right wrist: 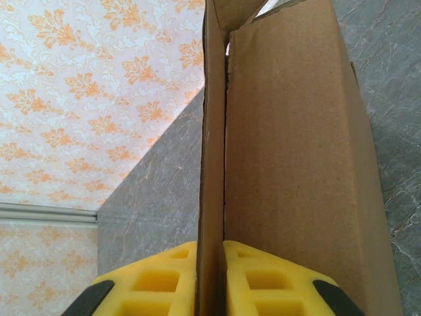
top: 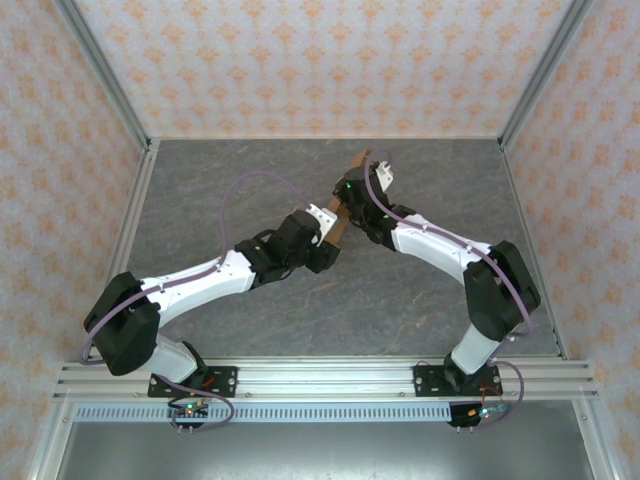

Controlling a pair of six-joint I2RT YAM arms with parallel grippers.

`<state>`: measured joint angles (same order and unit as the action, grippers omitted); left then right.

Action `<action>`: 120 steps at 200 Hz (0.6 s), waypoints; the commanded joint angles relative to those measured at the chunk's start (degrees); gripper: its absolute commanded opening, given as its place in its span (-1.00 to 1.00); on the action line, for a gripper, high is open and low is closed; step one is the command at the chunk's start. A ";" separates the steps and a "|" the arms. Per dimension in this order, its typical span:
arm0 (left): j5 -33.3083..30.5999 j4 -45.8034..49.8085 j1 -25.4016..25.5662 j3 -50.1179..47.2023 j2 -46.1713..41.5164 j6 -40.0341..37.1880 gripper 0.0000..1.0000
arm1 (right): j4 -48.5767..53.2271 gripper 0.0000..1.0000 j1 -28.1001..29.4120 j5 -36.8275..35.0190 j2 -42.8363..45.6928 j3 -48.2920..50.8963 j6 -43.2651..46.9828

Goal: Fold the paper box

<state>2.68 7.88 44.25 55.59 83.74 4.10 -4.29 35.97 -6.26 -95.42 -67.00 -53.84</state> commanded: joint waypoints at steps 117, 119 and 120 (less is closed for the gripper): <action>14.95 2.51 -10.34 -4.08 -11.18 -8.16 0.00 | 8.90 0.10 -1.48 -0.21 16.47 2.59 17.07; 15.27 2.56 -10.48 -4.22 -11.33 -8.50 0.00 | 9.25 0.10 -1.68 0.07 16.77 2.41 17.69; 15.43 2.57 -10.62 -4.24 -11.37 -8.63 0.00 | 9.45 0.10 -1.77 0.18 16.89 2.36 18.23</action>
<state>12.67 9.50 34.96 52.69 75.09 0.51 2.79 35.73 -7.38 -82.81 -64.79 -44.93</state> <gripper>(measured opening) 0.523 0.542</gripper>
